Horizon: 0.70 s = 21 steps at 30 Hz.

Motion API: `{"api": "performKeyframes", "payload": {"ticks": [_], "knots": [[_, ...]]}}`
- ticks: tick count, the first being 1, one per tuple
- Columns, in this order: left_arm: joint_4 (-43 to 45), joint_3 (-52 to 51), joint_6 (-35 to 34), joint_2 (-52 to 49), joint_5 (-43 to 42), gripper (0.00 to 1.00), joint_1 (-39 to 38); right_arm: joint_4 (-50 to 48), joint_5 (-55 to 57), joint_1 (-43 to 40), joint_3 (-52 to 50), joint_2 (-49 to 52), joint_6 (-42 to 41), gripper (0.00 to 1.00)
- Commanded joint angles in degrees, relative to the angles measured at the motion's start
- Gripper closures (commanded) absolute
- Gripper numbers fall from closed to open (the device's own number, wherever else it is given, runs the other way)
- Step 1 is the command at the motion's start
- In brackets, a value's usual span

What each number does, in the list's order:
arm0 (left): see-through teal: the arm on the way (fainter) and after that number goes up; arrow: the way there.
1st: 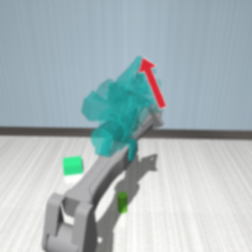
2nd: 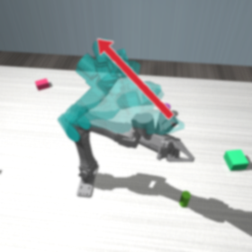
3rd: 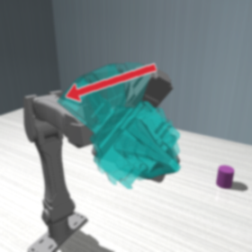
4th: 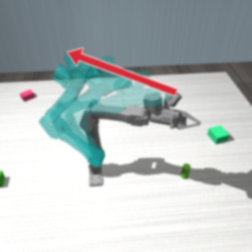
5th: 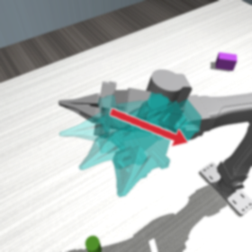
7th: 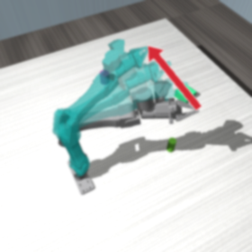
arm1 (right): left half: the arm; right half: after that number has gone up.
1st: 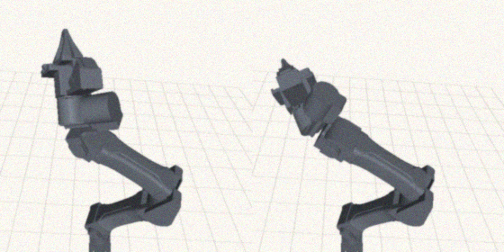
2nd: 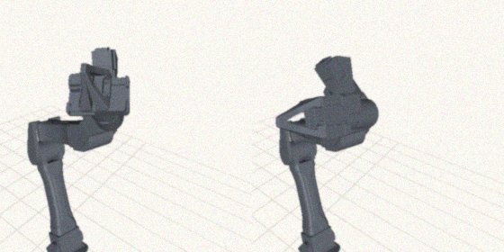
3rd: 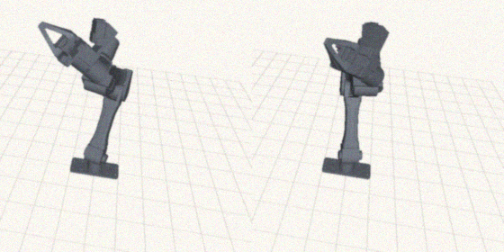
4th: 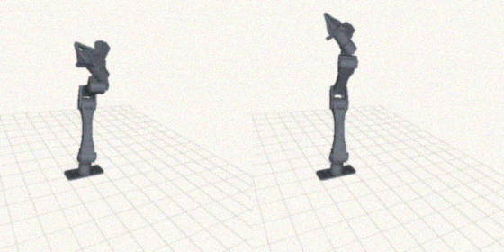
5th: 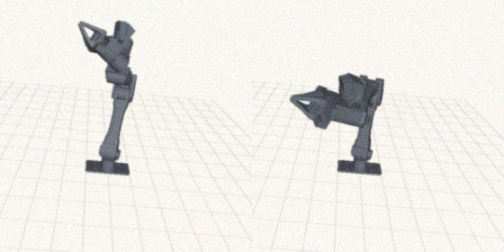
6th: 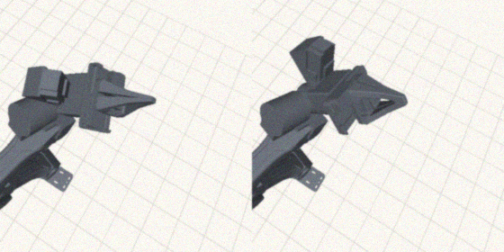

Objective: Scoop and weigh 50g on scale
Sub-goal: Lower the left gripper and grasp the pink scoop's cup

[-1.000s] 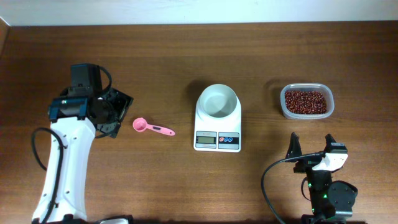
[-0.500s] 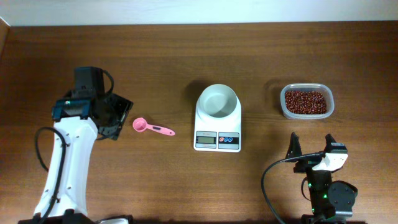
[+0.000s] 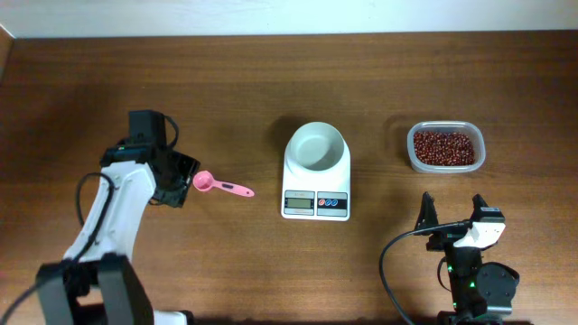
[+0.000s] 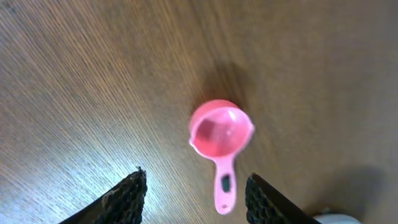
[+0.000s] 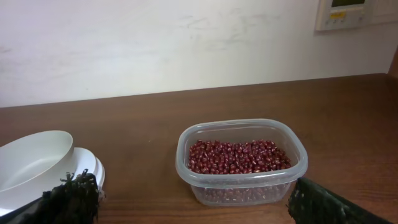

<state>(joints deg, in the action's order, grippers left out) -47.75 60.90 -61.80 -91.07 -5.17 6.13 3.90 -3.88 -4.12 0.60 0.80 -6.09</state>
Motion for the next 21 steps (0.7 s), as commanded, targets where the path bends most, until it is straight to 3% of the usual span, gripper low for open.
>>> {"api": "performKeyframes", "payload": {"ticks": [1,14,21], "knots": [[0.6,-0.6,-0.5,-4.4,-0.2,0.50,-0.1,0.4,0.7,0.3,-0.3,-0.6,-0.4,0.01],[6.6,-0.6,-0.5,-10.4,-0.6,0.54,-1.2,0.4,0.7,0.3,-0.3,-0.6,-0.4,0.01],[7.9,-1.1,-0.5,-10.7,3.5,0.62,-3.4,0.4,0.7,0.3,-0.3,-0.6,-0.4,0.02]]}}
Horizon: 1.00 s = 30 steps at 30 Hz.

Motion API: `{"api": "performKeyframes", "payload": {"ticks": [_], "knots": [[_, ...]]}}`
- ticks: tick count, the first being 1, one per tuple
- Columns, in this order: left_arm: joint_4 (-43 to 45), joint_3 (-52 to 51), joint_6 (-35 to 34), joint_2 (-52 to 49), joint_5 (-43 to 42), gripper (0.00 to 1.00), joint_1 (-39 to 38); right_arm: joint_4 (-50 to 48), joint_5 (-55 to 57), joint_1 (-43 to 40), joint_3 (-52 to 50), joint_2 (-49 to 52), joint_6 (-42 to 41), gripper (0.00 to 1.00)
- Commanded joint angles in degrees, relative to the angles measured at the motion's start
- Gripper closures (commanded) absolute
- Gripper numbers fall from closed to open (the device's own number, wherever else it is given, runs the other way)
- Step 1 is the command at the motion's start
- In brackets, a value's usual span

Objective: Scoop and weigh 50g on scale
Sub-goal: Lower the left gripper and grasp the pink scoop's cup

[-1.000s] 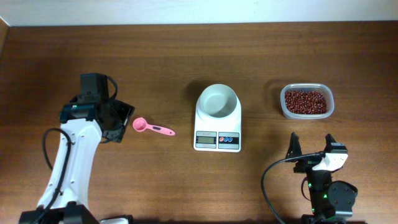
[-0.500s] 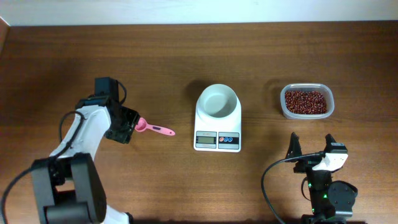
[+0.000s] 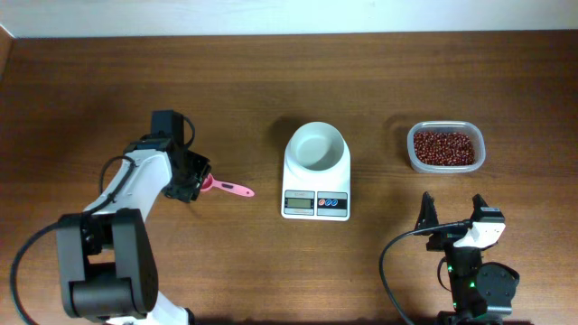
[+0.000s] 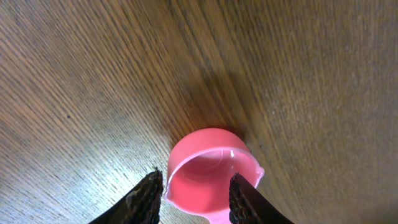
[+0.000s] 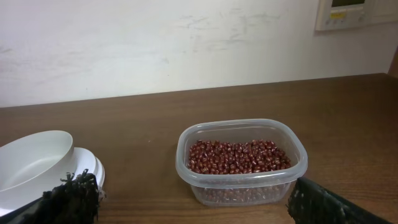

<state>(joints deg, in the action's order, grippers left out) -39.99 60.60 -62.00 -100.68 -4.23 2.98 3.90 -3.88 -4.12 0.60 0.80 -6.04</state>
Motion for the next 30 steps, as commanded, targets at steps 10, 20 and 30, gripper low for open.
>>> {"api": "performKeyframes", "payload": {"ticks": [10,20,30], "knots": [[2.0,-1.7,-0.3,-5.3,2.1,0.83,-0.3,0.4,0.7,0.3,-0.3,-0.6,-0.4,0.01],[4.0,-1.7,-0.3,-5.3,2.2,1.00,-0.3,0.4,0.7,0.3,-0.3,-0.6,-0.4,0.01],[3.4,-1.7,1.2,-5.3,0.1,1.00,-0.2,0.4,0.7,0.3,-0.3,-0.6,-0.4,0.01]]}}
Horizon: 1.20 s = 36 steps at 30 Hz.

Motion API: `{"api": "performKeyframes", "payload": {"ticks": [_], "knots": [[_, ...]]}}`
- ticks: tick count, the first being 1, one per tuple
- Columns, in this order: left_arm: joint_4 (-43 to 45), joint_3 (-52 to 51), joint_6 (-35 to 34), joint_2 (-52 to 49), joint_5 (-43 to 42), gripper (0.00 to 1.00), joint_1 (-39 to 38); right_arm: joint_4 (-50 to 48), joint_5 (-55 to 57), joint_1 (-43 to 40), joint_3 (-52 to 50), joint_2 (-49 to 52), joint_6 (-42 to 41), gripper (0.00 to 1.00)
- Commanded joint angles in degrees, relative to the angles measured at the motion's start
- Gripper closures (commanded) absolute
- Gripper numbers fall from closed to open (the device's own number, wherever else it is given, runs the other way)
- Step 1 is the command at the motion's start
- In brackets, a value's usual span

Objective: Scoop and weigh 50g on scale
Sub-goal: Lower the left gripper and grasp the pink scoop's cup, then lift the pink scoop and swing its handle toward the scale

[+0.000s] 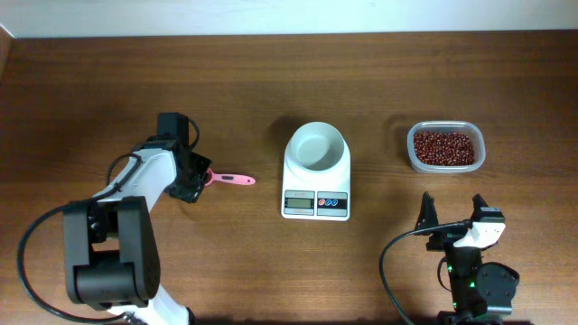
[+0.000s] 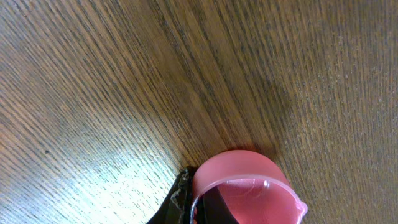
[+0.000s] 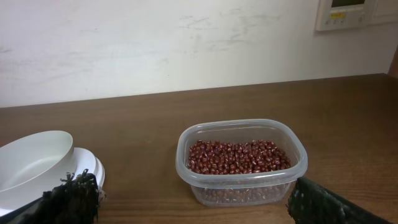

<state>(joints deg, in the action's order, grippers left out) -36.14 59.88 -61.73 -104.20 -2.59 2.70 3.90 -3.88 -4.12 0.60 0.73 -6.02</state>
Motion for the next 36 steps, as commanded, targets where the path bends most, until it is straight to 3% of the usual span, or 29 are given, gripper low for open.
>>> {"api": "performKeyframes", "payload": {"ticks": [1,9,36], "knots": [[-0.4,-1.0,0.9,-1.8,-2.5,1.00,0.1,0.4,0.7,0.3,-0.3,-0.5,-0.4,0.01],[-1.2,-1.0,0.9,0.3,-4.1,1.00,0.1,0.4,0.7,0.3,-0.3,-0.5,-0.4,0.01],[-7.5,-1.0,0.9,25.2,-4.1,1.00,0.0,0.4,0.7,0.3,-0.3,-0.5,-0.4,0.01]]}}
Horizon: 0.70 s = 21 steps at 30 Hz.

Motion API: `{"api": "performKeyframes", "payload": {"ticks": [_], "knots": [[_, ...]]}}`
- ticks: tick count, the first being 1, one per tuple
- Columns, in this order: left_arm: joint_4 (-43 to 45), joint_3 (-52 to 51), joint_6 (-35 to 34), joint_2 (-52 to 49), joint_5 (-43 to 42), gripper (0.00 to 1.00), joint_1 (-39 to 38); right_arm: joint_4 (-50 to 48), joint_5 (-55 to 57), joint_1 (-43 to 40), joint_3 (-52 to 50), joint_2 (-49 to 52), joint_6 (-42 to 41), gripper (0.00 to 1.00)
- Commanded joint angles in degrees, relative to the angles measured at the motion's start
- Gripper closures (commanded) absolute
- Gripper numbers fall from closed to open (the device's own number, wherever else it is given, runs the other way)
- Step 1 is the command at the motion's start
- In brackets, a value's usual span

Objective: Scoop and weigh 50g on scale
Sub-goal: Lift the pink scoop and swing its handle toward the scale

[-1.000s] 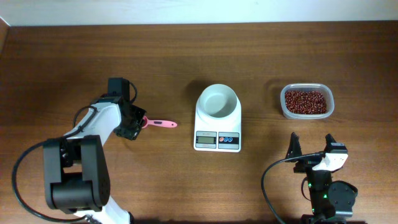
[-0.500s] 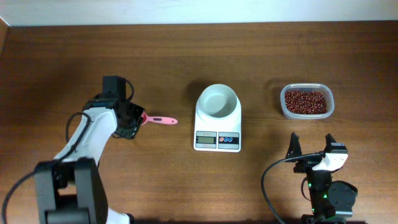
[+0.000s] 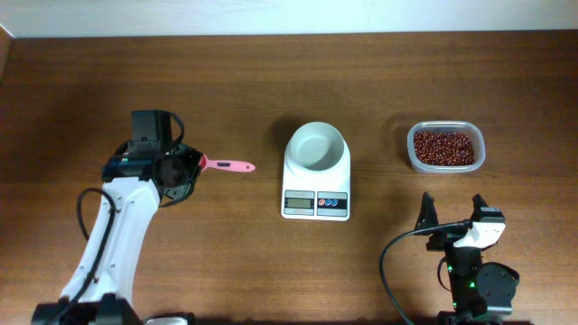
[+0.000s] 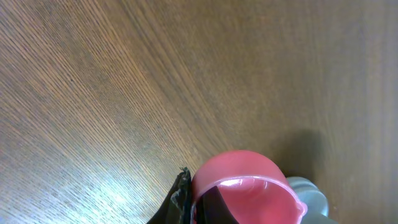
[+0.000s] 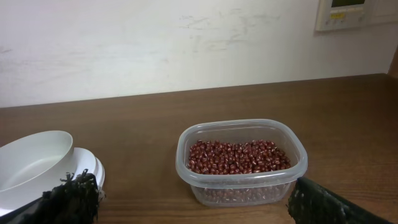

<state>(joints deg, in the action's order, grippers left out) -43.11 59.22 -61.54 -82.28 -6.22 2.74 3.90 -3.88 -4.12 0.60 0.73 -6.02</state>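
Note:
My left gripper (image 3: 188, 166) is shut on the rim of the pink scoop's bowl (image 4: 245, 186), holding it off the table. The scoop's handle (image 3: 228, 166) sticks out to the right, toward the scale. One dark finger (image 4: 181, 198) presses the outside of the bowl; the other sits inside it. The white scale (image 3: 316, 185) carries an empty white bowl (image 3: 315, 146) at the table's middle. A clear tub of red beans (image 3: 444, 147) stands to the right, and shows as the tub (image 5: 241, 160) in the right wrist view. My right gripper (image 3: 452, 219) rests open near the front edge.
The scale's display and buttons (image 3: 316, 204) face the front edge. In the right wrist view the white bowl (image 5: 31, 165) lies left of the tub. A pale wall (image 5: 186, 43) rises behind the table's far edge.
My left gripper has risen with the scoop still in it; the table looks farther off in the wrist view. The handle sits a little farther back. My right arm has not moved.
My left gripper stood open beside the scoop lying on the table. Then its fingers straddled the bowl's rim. After that it was shut on the rim at table height. Now it holds the scoop lifted, left of the scale.

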Motion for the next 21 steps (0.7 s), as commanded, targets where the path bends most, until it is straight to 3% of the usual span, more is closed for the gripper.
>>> {"api": "performKeyframes", "payload": {"ticks": [1,13,21], "knots": [[-0.7,-0.3,0.7,4.3,-0.5,1.00,0.0,0.4,0.7,0.3,-0.3,-0.5,-0.4,0.01],[-3.5,-0.3,-0.1,15.1,-5.3,1.00,0.0,0.4,0.7,0.3,-0.3,-0.5,-0.4,0.01],[-13.2,-0.3,-4.6,21.5,-6.7,1.00,-3.7,0.4,0.7,0.3,-0.3,-0.5,-0.4,0.01]]}}
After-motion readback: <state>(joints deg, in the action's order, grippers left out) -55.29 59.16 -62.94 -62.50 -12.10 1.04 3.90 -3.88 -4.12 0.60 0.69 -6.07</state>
